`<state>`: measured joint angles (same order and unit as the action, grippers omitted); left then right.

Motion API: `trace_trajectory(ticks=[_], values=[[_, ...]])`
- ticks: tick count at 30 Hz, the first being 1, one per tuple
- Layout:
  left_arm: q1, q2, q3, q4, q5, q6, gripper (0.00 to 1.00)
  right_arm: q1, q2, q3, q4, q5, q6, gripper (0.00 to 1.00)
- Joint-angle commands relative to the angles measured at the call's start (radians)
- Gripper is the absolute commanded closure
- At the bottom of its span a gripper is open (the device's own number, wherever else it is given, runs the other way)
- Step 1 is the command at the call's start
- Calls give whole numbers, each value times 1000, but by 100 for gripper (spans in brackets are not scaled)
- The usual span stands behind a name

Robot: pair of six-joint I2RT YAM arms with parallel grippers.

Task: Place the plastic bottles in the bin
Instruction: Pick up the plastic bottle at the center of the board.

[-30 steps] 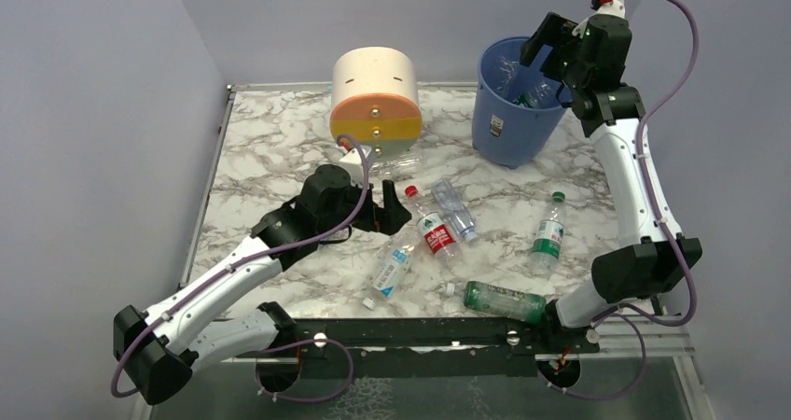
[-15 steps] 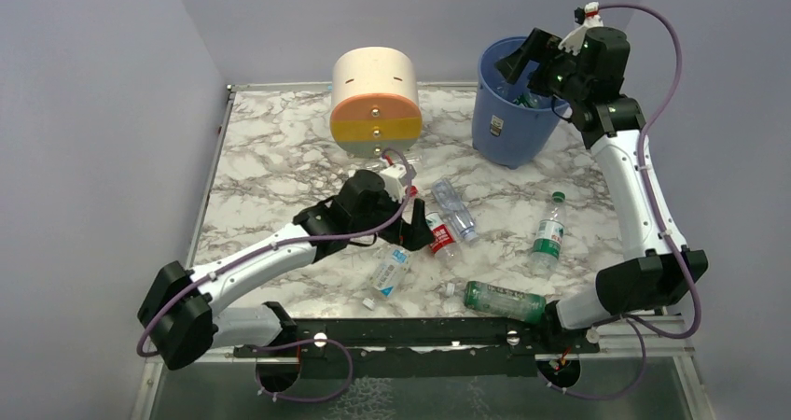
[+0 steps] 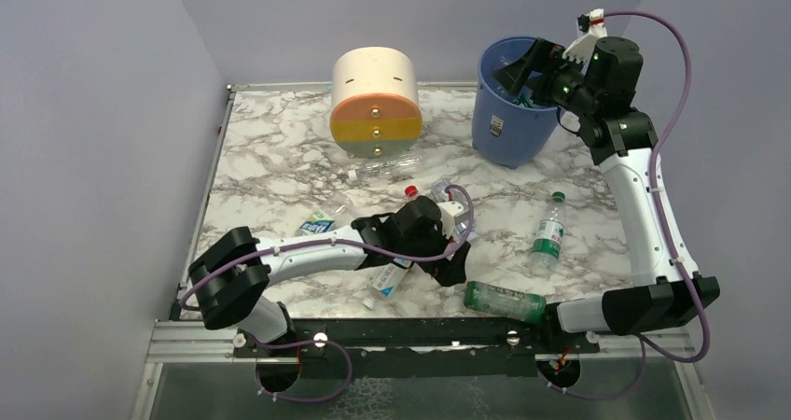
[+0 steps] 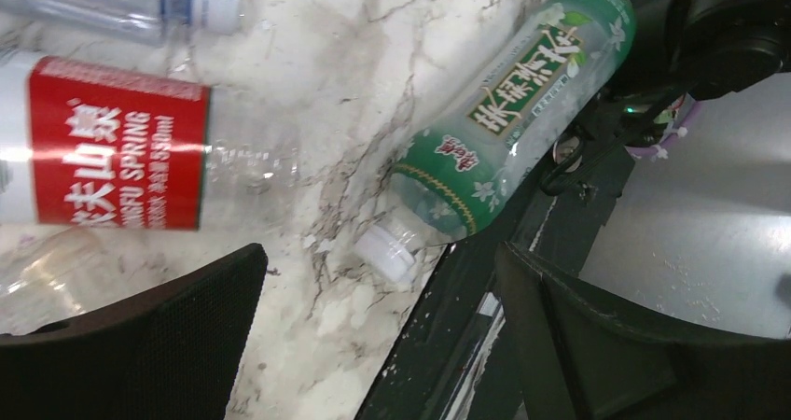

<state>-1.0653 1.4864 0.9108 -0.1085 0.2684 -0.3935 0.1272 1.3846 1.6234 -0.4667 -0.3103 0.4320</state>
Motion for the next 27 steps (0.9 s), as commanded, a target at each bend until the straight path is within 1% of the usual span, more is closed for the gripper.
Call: trace_trajectory(ticks=[1, 9, 27], values=[[-42, 37, 50, 50, -16, 39, 1, 3, -35, -7, -26, -47, -14, 0], [-74, 64, 67, 52, -4, 73, 1, 3, -35, -22, -24, -67, -13, 0], [-107, 136, 95, 88, 38, 131, 1, 3, -47, -23, -28, -74, -17, 0]])
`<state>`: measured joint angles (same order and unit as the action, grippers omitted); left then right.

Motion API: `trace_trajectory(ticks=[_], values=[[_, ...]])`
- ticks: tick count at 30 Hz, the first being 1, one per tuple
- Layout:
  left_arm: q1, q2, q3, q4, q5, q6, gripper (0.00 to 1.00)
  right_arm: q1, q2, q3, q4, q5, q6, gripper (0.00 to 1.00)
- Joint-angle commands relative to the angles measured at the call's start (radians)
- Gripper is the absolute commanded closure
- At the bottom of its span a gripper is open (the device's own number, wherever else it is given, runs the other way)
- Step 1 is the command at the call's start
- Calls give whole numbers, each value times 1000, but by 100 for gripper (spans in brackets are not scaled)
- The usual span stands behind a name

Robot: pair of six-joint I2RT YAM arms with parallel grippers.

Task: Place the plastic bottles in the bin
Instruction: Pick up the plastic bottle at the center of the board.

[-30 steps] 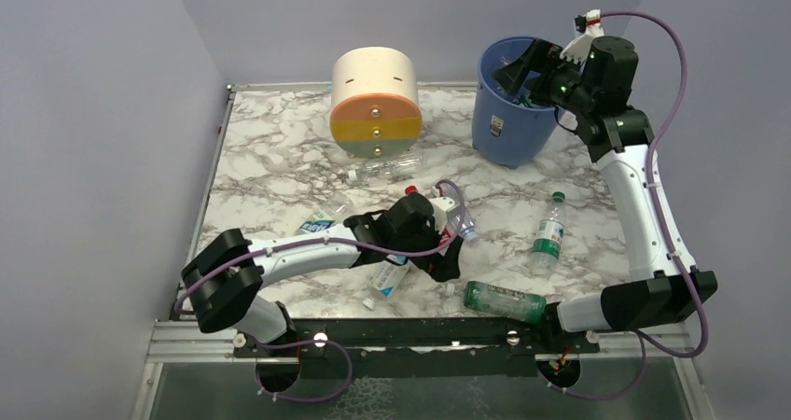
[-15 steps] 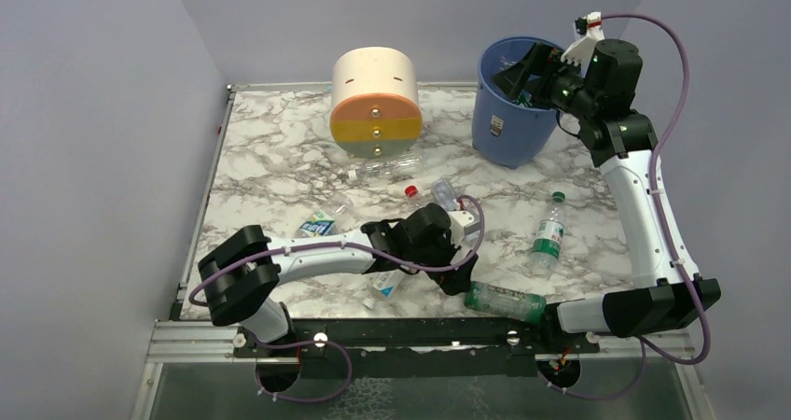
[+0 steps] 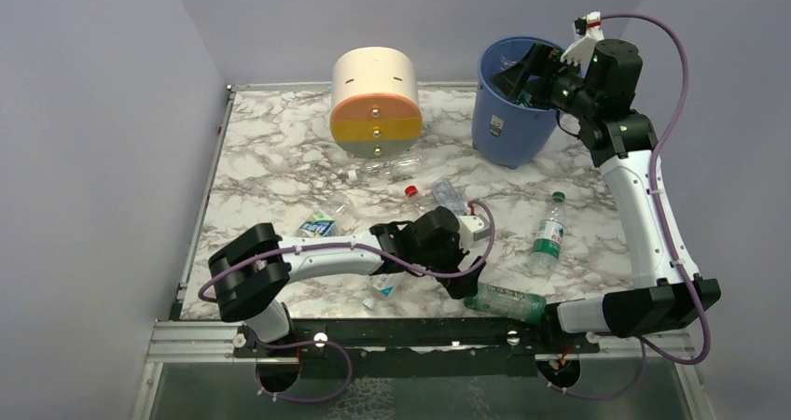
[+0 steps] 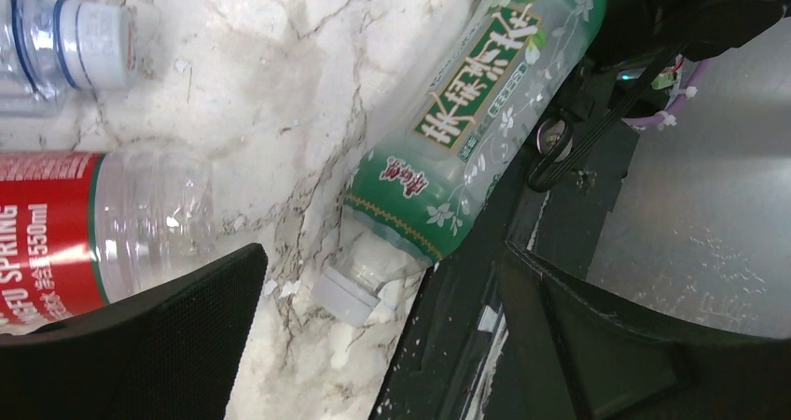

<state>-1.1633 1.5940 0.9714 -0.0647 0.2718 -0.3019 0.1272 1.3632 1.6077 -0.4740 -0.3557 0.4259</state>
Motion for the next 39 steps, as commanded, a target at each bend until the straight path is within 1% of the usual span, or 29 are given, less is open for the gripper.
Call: trace_trajectory(ticks=[1, 10, 11, 23, 39], values=[[-10, 36, 38, 46, 42, 45, 1, 2, -26, -8, -22, -30, -11, 1], [-19, 101, 66, 78, 98, 67, 1, 2, -23, -17, -12, -46, -8, 0], [-19, 128, 74, 81, 105, 68, 1, 3, -22, -18, -10, -47, -6, 0], [-37, 229, 138, 89, 137, 87, 1, 2, -16, -29, -1, -64, -1, 0], [-100, 246, 103, 88, 77, 62, 1, 2, -24, -68, 20, -76, 8, 0]])
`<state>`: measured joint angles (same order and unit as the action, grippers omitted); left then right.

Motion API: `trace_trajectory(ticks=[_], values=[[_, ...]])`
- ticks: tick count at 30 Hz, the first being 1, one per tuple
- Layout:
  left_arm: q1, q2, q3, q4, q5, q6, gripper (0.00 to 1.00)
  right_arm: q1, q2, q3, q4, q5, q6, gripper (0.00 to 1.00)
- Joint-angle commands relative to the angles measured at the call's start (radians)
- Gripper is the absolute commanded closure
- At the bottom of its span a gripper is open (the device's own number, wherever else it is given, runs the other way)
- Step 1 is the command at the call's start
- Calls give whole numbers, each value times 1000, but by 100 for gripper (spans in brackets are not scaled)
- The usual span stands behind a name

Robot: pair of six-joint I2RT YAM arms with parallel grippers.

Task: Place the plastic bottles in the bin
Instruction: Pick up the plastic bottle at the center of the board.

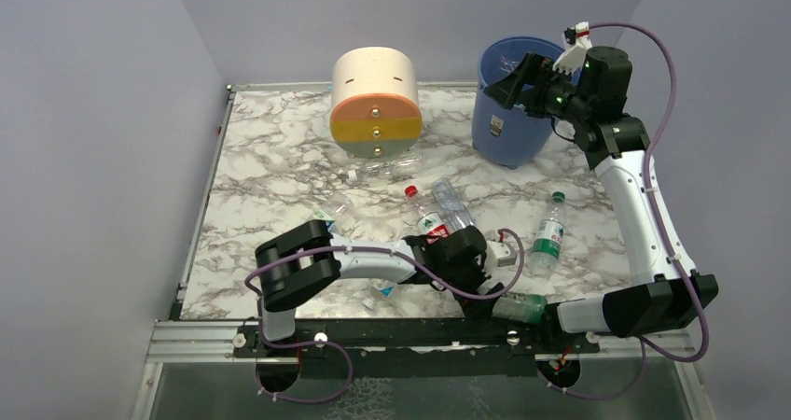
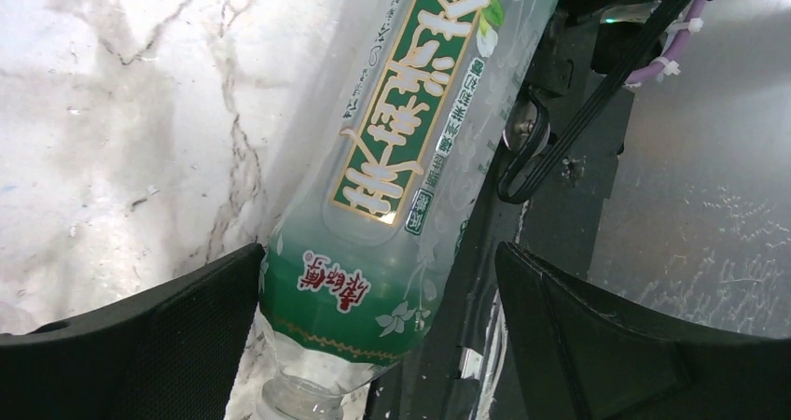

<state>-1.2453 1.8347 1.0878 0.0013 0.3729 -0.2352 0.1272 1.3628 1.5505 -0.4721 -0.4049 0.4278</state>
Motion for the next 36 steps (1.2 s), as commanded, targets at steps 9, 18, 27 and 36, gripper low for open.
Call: trace_trajectory(ticks=[9, 18, 27, 36], values=[[-26, 11, -32, 20, -70, -12, 9, 2, -25, -18, 22, -38, 15, 1], [-26, 30, -21, -7, -115, -21, 30, 1, -25, -21, 25, -48, 23, 0], [-25, -16, -10, -42, -140, -28, 43, 3, -25, -20, 32, -59, 36, 0], [-25, -127, 2, -113, -217, -9, 43, 2, -32, -7, 22, -62, 37, 0]])
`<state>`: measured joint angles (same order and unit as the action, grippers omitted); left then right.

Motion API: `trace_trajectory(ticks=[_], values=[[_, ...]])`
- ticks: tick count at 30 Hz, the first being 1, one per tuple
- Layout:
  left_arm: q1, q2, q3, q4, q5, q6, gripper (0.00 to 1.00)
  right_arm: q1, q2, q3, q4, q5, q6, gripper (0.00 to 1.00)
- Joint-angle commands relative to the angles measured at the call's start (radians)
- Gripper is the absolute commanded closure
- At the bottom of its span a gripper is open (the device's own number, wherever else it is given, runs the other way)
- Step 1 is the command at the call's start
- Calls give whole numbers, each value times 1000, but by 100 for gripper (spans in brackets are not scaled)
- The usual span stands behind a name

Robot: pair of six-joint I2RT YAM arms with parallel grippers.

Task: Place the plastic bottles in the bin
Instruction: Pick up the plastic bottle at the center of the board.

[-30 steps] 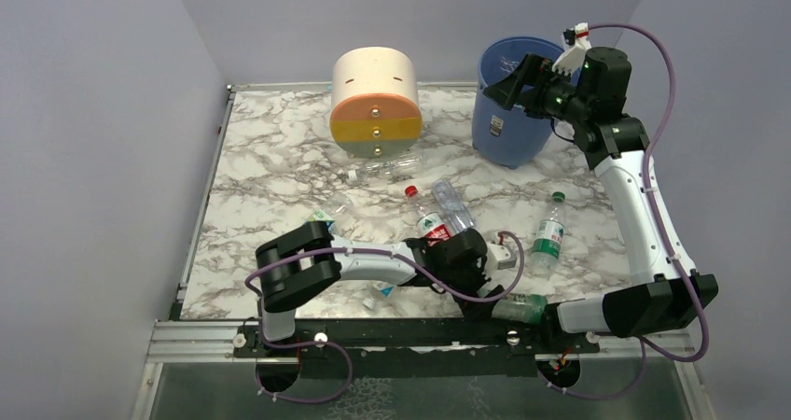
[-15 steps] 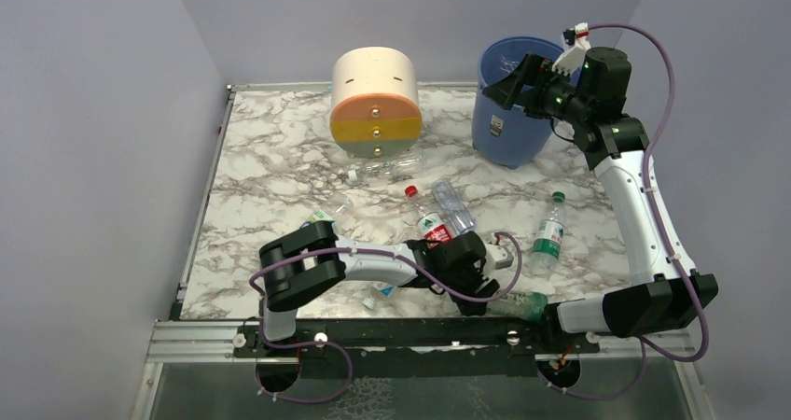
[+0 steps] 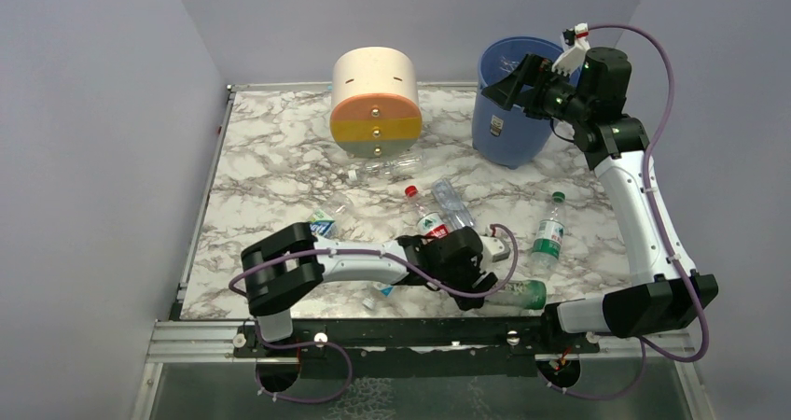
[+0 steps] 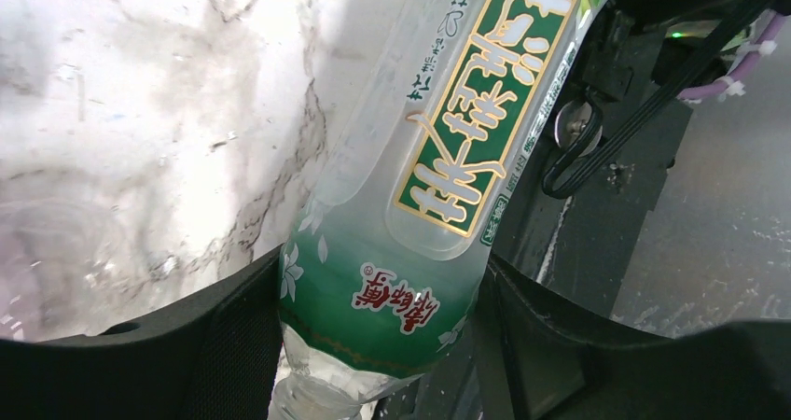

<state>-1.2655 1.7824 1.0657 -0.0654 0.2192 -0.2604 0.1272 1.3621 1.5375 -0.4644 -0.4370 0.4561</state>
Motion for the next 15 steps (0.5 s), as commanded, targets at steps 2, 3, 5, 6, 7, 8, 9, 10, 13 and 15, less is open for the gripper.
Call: trace_trajectory(ticks=[2, 3, 5, 6, 7, 8, 9, 10, 13, 15], values=[[-5, -98, 29, -71, -87, 24, 43, 2, -31, 7, 14, -33, 12, 1], [-5, -110, 28, -79, -97, 27, 43, 3, -31, 8, 15, -36, 12, 0], [-4, -127, 23, -94, -114, 29, 43, 2, -28, 10, 15, -41, 14, 0], [-3, -136, 20, -97, -118, 27, 43, 3, -28, 12, 14, -43, 17, 0], [-4, -148, 17, -100, -124, 25, 43, 2, -28, 14, 13, -43, 16, 1], [-4, -161, 12, -102, -129, 23, 43, 2, -27, 15, 12, -44, 16, 0], [-5, -173, 8, -104, -136, 22, 43, 2, -27, 17, 12, -46, 18, 0], [-4, -187, 5, -107, -145, 21, 43, 3, -26, 19, 11, -45, 18, 0], [-4, -228, -1, -125, -174, 25, 43, 2, -22, 25, 8, -52, 22, 0], [-2, -257, 0, -140, -187, 32, 42, 2, -18, 27, 9, -56, 22, 1]])
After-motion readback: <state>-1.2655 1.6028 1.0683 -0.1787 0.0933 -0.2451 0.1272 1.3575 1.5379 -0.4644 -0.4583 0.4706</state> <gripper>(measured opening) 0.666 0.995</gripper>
